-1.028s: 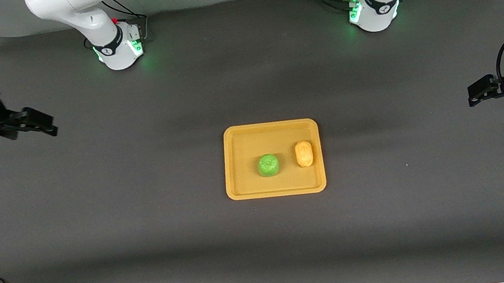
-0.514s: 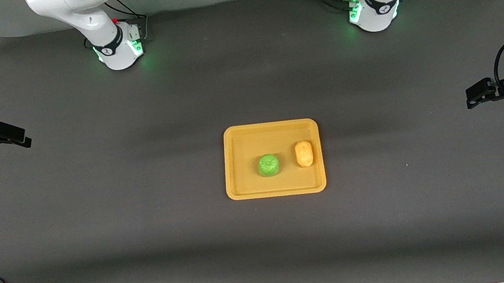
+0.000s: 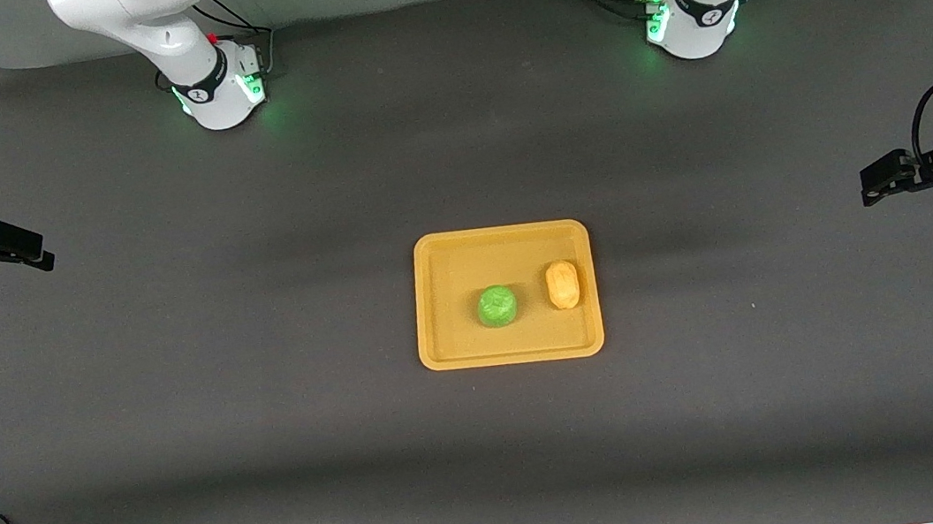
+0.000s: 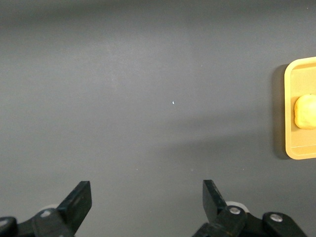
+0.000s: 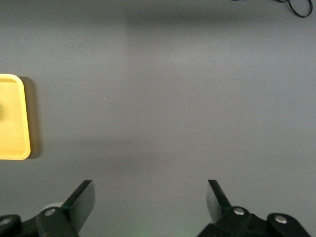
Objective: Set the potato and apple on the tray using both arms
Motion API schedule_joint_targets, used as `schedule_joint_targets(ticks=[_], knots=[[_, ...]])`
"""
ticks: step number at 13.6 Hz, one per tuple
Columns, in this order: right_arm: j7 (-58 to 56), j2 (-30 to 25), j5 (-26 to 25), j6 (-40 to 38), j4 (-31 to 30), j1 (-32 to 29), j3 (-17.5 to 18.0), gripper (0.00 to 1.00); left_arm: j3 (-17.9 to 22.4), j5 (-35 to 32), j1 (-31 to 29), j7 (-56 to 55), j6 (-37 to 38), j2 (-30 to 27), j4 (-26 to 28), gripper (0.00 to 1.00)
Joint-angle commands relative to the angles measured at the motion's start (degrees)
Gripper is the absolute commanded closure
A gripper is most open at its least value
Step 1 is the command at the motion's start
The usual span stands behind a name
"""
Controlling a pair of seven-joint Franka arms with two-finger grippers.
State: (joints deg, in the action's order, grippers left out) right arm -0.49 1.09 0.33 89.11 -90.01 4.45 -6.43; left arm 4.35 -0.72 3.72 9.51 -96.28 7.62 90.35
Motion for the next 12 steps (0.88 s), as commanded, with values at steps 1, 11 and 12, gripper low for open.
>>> schedule_joint_targets(ticks=[1, 11, 12], knots=[[-1.01, -1.27, -1.03, 0.72, -1.22, -1.89, 1.76, 0.0, 0.39, -0.51, 0.76, -0.36, -0.4, -0.5, 0.45, 0.0], [-0.74, -1.09, -1.03, 0.45, -1.04, -2.16, 3.27, 0.0, 0.39, 0.46, 0.15, -0.54, 1.27, -0.41, 0.45, 0.0], [-0.83, -0.74, -1.03, 0.37, -0.43, -2.25, 3.27, 0.0, 0.39, 0.46, 0.24, -0.63, 1.36, -0.41, 0.45, 0.0]])
